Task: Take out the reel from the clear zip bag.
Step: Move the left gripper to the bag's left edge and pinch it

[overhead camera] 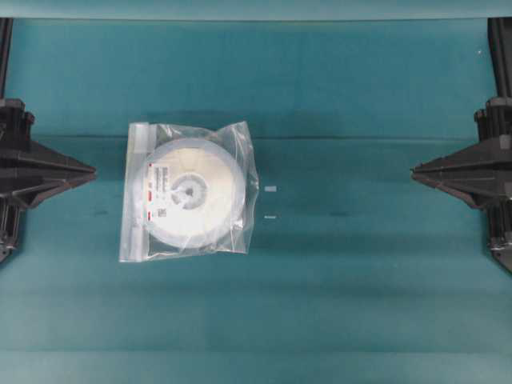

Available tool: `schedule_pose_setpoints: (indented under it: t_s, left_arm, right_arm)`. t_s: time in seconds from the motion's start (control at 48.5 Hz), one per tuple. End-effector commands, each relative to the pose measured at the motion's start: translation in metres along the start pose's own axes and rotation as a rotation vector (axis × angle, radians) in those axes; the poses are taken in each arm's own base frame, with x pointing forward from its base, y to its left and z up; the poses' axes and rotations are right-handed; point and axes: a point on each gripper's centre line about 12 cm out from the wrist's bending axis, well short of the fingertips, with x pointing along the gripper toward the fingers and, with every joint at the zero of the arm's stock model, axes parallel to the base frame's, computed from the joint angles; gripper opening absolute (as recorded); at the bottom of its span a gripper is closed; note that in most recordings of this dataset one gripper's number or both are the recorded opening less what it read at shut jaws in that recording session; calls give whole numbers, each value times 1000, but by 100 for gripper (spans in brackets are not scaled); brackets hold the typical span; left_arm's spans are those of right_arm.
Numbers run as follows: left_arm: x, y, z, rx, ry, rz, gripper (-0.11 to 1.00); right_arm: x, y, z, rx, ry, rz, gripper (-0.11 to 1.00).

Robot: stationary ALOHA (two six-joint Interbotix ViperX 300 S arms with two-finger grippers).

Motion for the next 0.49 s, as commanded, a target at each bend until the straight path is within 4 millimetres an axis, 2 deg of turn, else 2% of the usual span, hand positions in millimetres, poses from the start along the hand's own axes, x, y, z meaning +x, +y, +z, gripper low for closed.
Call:
schedule_pose_setpoints:
  t_s: [0.0,0.041,0.062,0.144,0.289,0.474]
  left_arm:
    - [13,3,4,-44,17,14,14]
    - [18,4,5,-85,24,17,13]
    - [21,5,4,-107,33,21,8]
    - [30,8,2,-208,53,39,-1]
    - [38,16,-11,-416,100,87,-1]
    - [29,36,-44,-684,195,237,-1]
  right_arm:
    - [4,-3,3,11,0,-15,10]
    - [7,-6,-2,49,24,-33,12]
    - [8,-6,-4,76,37,-38,12]
    - [13,-10,-12,186,84,-70,1]
    - [22,-14,-25,293,141,-102,0]
    - [32,-15,-34,334,184,-115,0]
